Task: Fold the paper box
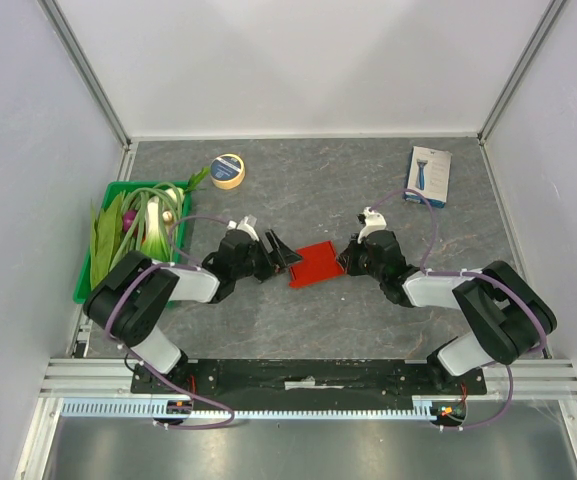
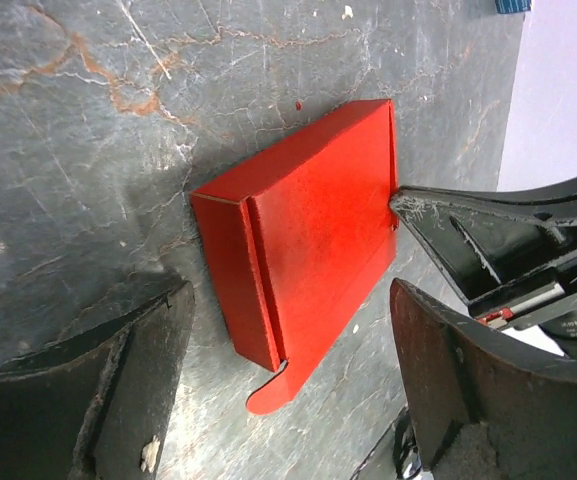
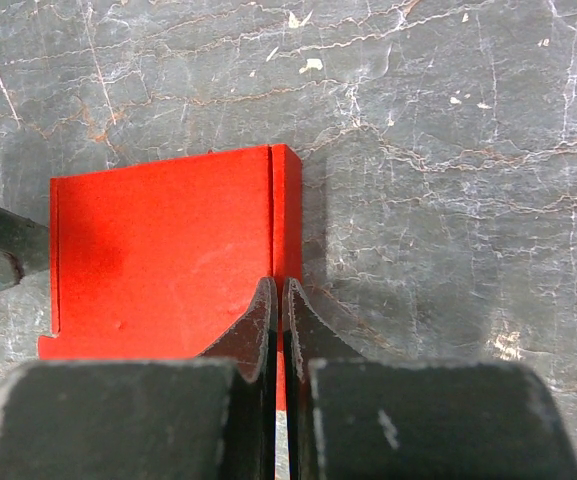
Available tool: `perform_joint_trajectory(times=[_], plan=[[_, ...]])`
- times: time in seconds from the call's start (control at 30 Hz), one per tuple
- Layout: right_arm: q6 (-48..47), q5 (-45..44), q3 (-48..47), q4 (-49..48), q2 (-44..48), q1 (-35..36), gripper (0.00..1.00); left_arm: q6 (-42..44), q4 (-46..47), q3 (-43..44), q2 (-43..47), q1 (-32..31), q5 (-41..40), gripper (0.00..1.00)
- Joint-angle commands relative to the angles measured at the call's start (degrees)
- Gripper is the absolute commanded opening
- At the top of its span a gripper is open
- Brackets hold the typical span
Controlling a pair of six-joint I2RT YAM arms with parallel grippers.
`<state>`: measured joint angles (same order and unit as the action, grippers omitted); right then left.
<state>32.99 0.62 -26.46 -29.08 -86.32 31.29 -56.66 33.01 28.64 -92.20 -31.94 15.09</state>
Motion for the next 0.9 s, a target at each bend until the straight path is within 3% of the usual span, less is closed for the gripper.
perform_joint_trajectory(times=[0.0,0.17,0.5,0.7,0.87], plan=[[-0.39,-4.31,2.02,9.22,-2.88,-0.44,0.0,-6.52,-6.1,0.18,-2.28,-2.33,-5.77,0.85],[0.14,-3.96,2.03,9.3,-3.32,-0.88,0.0,-6.18,-9.64,2.11,-3.68,-4.0,-10.08,0.79],[-0.3,-3.09,1.94,9.22,-3.33,-1.76,0.0,-6.26,-0.15,0.98,-6.59,-5.5,-9.03,0.65],[-1.7,-1.42,2.02,8.87,-2.1,-1.58,0.0,-6.53,7.67,-2.89,-3.69,-5.5,-8.85,0.49],[-3.02,-1.24,1.15,11.23,3.78,0.09,0.04,-6.44,5.13,-2.98,0.35,-5.32,-7.1,0.31]])
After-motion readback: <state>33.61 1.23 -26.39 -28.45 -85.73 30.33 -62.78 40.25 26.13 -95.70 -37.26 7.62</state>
